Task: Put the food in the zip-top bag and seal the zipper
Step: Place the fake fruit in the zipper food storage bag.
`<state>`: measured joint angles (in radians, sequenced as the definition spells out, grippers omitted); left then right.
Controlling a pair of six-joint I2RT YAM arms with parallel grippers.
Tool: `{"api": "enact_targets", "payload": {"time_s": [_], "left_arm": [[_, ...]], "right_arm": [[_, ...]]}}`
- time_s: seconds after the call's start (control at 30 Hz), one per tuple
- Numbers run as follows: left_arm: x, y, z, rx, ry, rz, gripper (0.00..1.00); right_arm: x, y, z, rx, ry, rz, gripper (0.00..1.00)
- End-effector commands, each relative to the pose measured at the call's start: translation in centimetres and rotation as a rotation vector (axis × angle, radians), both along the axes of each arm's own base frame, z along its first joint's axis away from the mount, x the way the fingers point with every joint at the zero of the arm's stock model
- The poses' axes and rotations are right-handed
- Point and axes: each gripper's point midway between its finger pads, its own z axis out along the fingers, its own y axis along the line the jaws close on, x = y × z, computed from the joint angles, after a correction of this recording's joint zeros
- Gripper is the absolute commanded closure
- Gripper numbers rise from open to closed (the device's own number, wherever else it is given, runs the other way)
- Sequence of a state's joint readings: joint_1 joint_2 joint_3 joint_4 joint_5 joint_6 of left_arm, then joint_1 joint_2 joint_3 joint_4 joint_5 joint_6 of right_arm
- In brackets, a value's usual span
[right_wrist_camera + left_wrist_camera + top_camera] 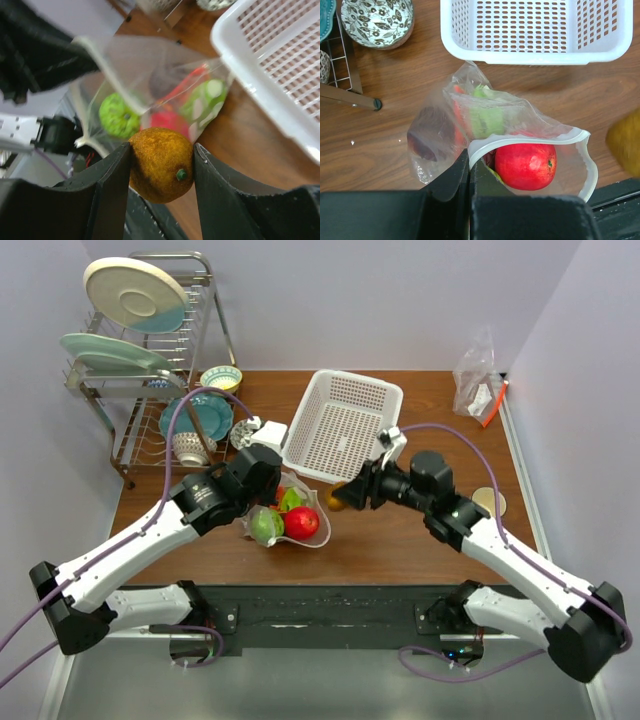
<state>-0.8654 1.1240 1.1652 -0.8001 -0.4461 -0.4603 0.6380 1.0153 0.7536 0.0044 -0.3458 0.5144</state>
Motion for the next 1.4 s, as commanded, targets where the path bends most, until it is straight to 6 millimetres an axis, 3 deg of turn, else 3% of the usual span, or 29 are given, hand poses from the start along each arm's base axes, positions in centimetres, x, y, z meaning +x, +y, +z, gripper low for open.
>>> {"api": "enact_targets", "payload": {"time_s": [0.0, 0.13, 0.73, 0.93, 1.1, 1.13, 1.27, 1.37], "left_arm": [[0.7, -1.7, 2.7, -0.089, -0.047, -0.025, 1.0], [0.5, -2.1, 2.8, -0.109, -0.038, -0.037, 1.0], [0.6, -3.8, 3.2, -0.155, -0.024, -0.082, 1.0], [0.4, -4.7, 3.5, -0.19, -0.018, -0.114, 1.0], [-0.5, -6.8, 4.1, -0.294, 0.002, -0.195, 1.0], [-0.6, -7.0, 4.1, -0.3, 0.004, -0.202, 1.0], [-0.6, -7.0, 4.2, -0.303, 0.005, -0.198, 1.0], [-0.7, -6.9, 4.2, -0.304, 0.004, -0.199, 1.0]], "right_arm": [[-1.5, 0.3, 0.9, 0.009, -0.096, -0.02, 0.66], [-2.9, 1.6, 1.7, 0.0, -0.151, 0.024, 0.66], [-2.6, 7.0, 1.3, -0.094, -0.266, 0.1, 0.66], [0.6, 7.2, 1.5, -0.119, -0.323, -0.03, 0.66], [2.6, 8.3, 1.5, -0.114, -0.358, -0.093, 0.64], [3.0, 8.5, 1.7, -0.113, -0.361, -0.104, 0.61], [3.7, 9.2, 1.7, -0.138, -0.344, -0.108, 0.19], [3.0, 9.0, 2.2, -0.127, -0.333, -0.085, 0.13]]}}
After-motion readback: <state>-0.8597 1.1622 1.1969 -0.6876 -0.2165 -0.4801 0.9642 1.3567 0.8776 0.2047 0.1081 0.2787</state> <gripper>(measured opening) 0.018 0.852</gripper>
